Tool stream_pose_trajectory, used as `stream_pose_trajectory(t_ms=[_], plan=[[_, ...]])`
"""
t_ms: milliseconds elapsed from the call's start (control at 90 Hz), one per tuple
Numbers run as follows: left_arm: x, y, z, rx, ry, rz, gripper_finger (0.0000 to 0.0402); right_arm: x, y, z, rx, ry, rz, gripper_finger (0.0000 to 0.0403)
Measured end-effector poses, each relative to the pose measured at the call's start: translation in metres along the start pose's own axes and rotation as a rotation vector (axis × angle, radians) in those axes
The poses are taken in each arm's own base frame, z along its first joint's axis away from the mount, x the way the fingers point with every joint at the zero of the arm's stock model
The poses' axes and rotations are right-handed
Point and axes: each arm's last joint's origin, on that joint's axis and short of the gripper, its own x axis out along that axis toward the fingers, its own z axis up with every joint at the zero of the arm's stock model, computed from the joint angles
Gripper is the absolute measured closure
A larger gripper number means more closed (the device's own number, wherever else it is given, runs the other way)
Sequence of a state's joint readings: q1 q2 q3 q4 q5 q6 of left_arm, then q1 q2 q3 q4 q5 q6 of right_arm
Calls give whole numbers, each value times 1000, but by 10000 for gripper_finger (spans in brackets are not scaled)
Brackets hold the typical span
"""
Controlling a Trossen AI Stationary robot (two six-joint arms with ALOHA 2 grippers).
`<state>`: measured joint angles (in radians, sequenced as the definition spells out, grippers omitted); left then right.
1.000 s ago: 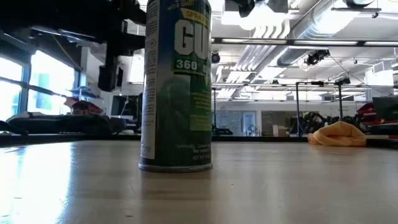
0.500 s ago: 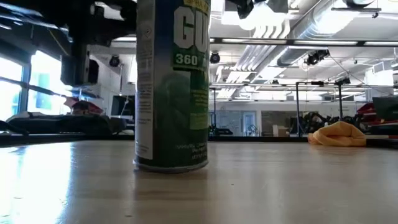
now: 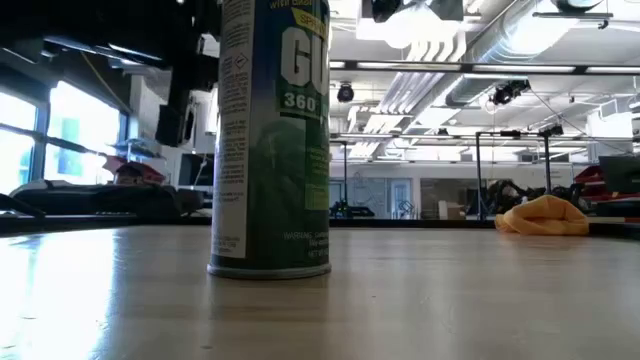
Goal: Apply microfiber cloth
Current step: Spray the front and back of the cellphone using a spray bottle
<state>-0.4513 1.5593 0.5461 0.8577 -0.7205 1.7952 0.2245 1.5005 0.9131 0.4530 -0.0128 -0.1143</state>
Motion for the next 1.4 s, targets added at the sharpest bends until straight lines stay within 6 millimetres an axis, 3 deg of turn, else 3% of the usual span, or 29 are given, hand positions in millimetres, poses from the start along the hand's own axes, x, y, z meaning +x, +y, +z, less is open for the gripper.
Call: stream_pose_trajectory(t_ms=[200, 411, 678, 878, 1100, 1400], plan=[[-5, -3, 5, 69, 37, -38, 387, 23, -13, -8, -1, 12, 106, 403], [-7, -9, 5, 172, 65, -82, 387, 47, -20, -2, -30, 84, 207, 403], [-5, 0, -6, 194, 170, -67, 387, 50, -22, 6, -34, 89, 244, 403], [-9, 8, -16, 166, 220, -52, 387, 58, -23, -7, -19, 112, 283, 403], [-20, -14, -22, 176, 212, -98, 387, 58, -27, -4, -27, 62, 316, 403], [-18, -16, -25, 192, 194, -97, 387, 61, -30, -8, -25, 44, 354, 403]])
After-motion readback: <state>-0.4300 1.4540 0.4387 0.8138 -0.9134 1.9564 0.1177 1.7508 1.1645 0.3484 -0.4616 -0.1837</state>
